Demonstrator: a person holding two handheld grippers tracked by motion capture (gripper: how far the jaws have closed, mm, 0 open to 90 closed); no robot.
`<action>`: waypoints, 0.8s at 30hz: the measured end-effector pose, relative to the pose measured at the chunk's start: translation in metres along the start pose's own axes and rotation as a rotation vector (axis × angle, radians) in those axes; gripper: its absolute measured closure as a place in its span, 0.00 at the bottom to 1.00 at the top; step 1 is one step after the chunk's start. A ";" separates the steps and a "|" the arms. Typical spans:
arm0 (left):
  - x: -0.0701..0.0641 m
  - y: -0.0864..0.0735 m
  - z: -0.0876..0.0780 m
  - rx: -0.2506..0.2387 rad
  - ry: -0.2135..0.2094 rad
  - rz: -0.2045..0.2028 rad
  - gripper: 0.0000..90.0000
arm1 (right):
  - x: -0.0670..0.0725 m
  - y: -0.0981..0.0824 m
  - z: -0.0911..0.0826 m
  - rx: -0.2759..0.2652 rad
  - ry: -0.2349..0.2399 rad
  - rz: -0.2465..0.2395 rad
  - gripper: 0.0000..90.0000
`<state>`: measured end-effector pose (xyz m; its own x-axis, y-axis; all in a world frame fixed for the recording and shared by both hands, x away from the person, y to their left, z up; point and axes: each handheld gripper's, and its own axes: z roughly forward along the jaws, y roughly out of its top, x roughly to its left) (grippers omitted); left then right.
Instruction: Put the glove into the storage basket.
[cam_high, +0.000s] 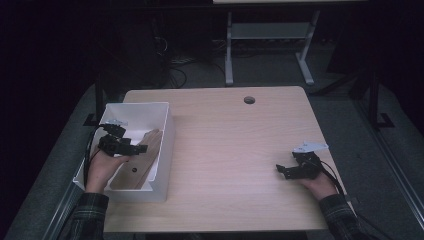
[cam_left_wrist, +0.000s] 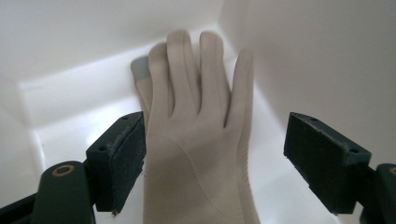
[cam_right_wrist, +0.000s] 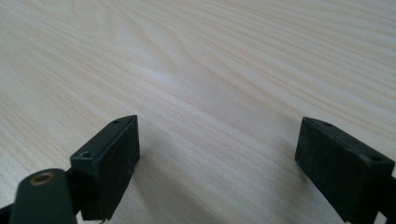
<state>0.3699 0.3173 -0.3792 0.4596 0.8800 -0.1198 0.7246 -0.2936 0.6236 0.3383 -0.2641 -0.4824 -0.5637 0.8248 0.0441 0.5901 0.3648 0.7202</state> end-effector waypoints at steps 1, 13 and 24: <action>-0.001 0.002 -0.002 -0.010 -0.001 0.001 0.22 | 0.000 0.000 0.000 0.000 0.000 0.000 0.15; -0.025 0.032 -0.032 -0.112 -0.075 0.040 0.20 | 0.000 0.000 0.000 0.001 -0.003 0.001 0.15; -0.076 0.057 -0.040 -0.173 -0.178 0.115 0.19 | 0.000 0.000 0.000 0.000 -0.003 0.001 0.15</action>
<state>0.3555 0.2484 -0.3037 0.6275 0.7610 -0.1650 0.5713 -0.3060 0.7615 0.3383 -0.2638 -0.4824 -0.5613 0.8265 0.0428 0.5909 0.3641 0.7199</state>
